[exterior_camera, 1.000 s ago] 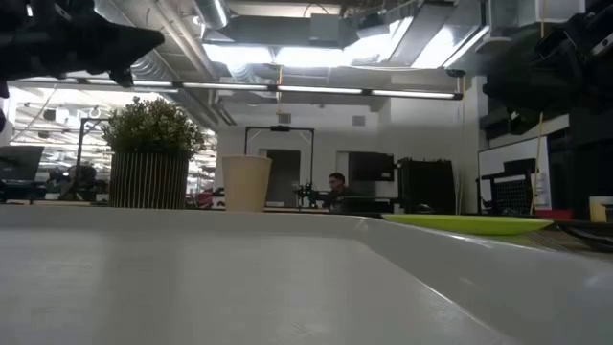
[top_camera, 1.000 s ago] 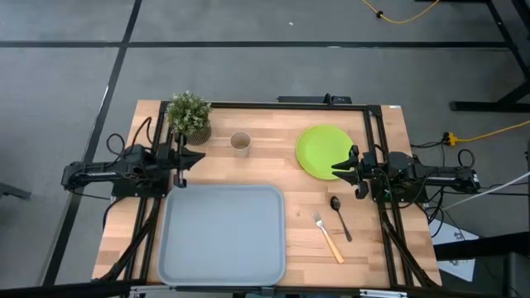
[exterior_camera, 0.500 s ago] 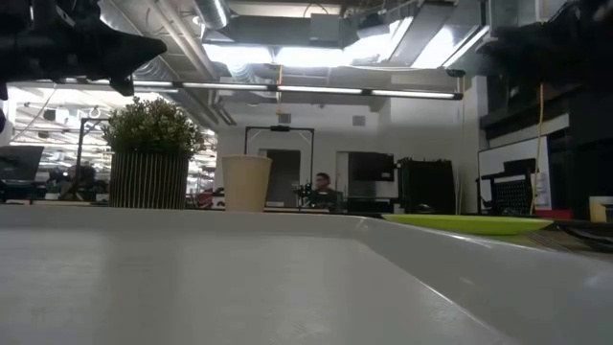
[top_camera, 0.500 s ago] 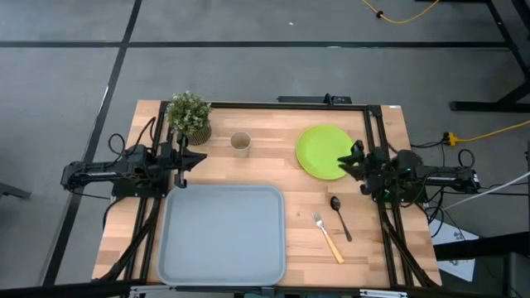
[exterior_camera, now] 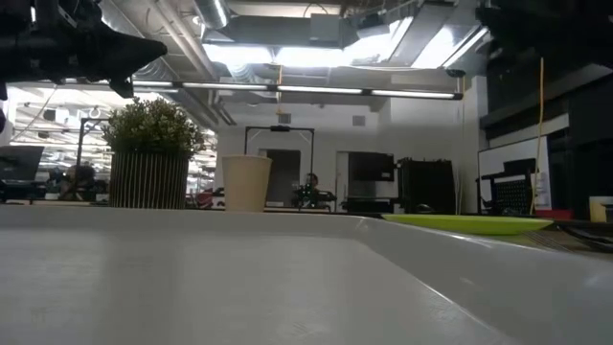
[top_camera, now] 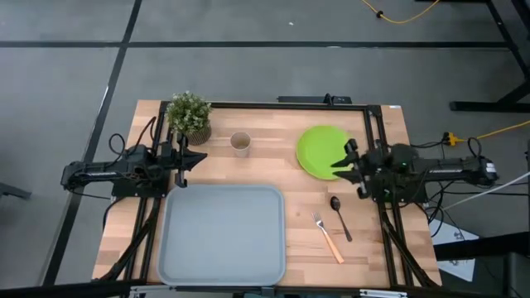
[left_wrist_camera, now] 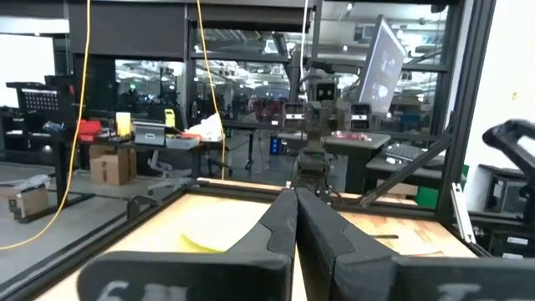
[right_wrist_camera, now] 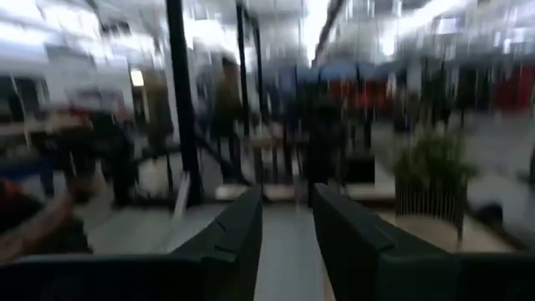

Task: Pick and place plate/cup/fork/spoon on tray
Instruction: Put the light green plate on the serving tray, then put the light brown cup on the serving tray

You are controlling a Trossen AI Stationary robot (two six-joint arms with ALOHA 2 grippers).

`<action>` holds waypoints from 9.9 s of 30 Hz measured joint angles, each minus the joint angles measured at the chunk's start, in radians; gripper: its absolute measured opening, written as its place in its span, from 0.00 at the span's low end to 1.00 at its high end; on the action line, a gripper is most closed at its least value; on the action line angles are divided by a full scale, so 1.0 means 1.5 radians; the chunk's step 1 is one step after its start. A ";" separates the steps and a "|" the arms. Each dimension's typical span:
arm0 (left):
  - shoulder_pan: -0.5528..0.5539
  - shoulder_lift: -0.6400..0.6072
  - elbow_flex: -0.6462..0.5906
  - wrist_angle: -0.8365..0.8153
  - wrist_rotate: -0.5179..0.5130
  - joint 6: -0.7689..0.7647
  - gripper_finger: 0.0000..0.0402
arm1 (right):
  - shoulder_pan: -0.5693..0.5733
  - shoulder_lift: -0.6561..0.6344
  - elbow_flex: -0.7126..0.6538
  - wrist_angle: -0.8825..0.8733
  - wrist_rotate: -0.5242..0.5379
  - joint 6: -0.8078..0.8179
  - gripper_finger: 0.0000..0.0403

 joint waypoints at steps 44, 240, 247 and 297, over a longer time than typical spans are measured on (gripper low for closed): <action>-0.038 0.000 0.000 -0.013 -0.008 0.032 0.00 | 0.179 0.712 0.365 -0.728 0.418 0.156 0.28; -0.038 0.000 0.001 -0.013 -0.008 0.000 0.00 | -0.216 1.046 0.967 -0.449 -0.277 0.093 0.23; -0.038 0.000 0.001 -0.013 -0.008 0.000 0.00 | -0.217 1.050 0.967 -0.362 -0.276 0.066 0.23; -0.038 0.000 0.001 -0.061 -0.082 0.042 0.00 | -0.121 1.239 1.333 -0.823 0.105 -0.316 0.23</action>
